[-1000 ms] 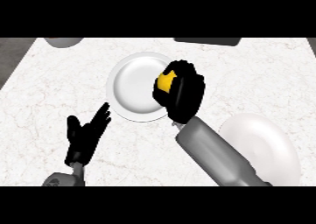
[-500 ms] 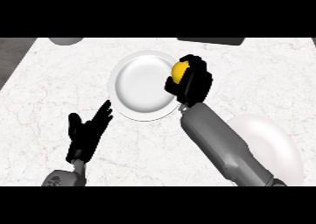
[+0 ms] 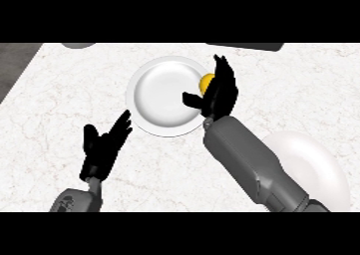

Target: Pick the lemon from the plate and place it in the plate

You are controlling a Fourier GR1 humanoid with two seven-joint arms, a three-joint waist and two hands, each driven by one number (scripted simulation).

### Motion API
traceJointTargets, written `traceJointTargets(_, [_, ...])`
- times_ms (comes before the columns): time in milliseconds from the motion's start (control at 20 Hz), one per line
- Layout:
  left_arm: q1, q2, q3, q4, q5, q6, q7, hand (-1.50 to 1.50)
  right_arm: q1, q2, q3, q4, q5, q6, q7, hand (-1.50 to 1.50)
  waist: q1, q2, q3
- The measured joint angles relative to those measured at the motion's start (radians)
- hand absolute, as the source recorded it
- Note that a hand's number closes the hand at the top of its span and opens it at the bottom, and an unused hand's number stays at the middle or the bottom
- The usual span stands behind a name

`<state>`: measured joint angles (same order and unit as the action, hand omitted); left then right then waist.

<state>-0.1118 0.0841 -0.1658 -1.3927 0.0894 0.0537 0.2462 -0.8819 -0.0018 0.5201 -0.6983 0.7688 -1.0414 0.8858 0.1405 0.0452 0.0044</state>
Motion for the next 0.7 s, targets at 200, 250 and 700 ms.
traceJointTargets(200, [0.013, 0.007, 0.011, 0.002, 0.007, -0.005, -0.004, 0.0, 0.004, -0.002, -0.01, -0.032, -0.075, -0.086, -0.114, -1.5, -0.01, -0.004, 0.0])
traceJointTargets(250, [0.018, 0.011, 0.017, 0.003, 0.009, -0.005, -0.008, 0.0, 0.007, -0.003, -0.017, -0.037, -0.098, -0.106, -0.142, -1.5, -0.013, -0.005, 0.0])
traceJointTargets(700, [0.064, 0.014, 0.037, 0.001, 0.017, -0.001, -0.032, 0.0, 0.132, -0.001, 0.017, -0.224, -0.387, -0.194, -0.384, -1.5, -0.063, -0.02, 0.0])
